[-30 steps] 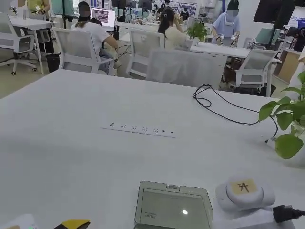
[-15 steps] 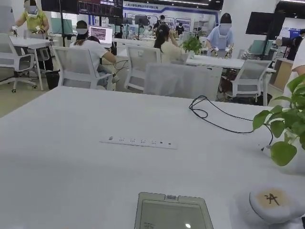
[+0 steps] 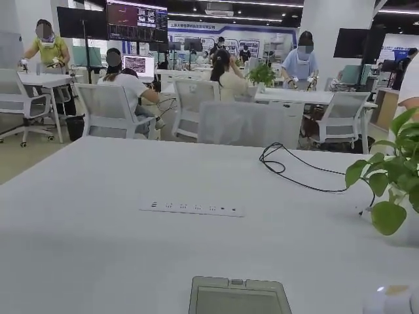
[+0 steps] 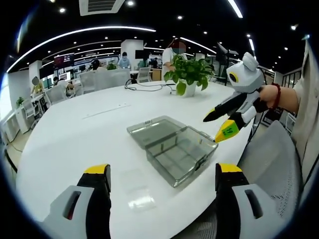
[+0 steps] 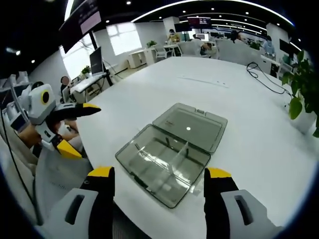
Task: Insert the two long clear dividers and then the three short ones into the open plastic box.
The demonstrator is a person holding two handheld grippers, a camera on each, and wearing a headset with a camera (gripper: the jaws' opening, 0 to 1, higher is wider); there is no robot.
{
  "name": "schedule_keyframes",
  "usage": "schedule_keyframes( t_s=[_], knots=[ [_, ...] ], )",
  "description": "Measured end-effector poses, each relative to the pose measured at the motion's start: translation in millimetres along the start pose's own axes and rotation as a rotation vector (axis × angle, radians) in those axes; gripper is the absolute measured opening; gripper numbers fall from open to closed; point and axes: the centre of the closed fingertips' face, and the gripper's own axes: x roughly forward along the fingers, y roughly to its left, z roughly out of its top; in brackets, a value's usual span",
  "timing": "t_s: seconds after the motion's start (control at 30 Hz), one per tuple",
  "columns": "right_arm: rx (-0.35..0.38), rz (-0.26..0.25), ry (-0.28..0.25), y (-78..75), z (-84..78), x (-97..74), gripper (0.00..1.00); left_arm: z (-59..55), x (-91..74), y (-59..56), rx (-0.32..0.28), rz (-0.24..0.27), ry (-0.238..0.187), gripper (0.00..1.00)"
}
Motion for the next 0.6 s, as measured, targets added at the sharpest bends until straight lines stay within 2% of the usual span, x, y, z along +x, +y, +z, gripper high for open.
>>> schedule_keyframes(
  t_s=[0.33,0.47,0.53,0.6],
  knots=[
    [-0.015,0.009,-0.068,-3.0,-0.7,-13.2,0.78,-1.9,-2.9,1.4,0.0,0.023,0.024,0.85],
    [-0.036,0.01,-0.1,-3.6,2.5,-17.8,0.78,-4.9,-0.4,3.9,-0.013,0.023,0.058,0.81],
    [-0.039,0.013,-0.108,-3.5,2.4,-19.2,0.79,-6.0,0.5,7.4,-0.009,0.039,0.07,0.81],
    [-0.037,0.015,-0.119,-3.0,3.0,-20.1,0.79,-8.9,1.4,12.0,-0.03,0.054,0.091,0.79]
  ],
)
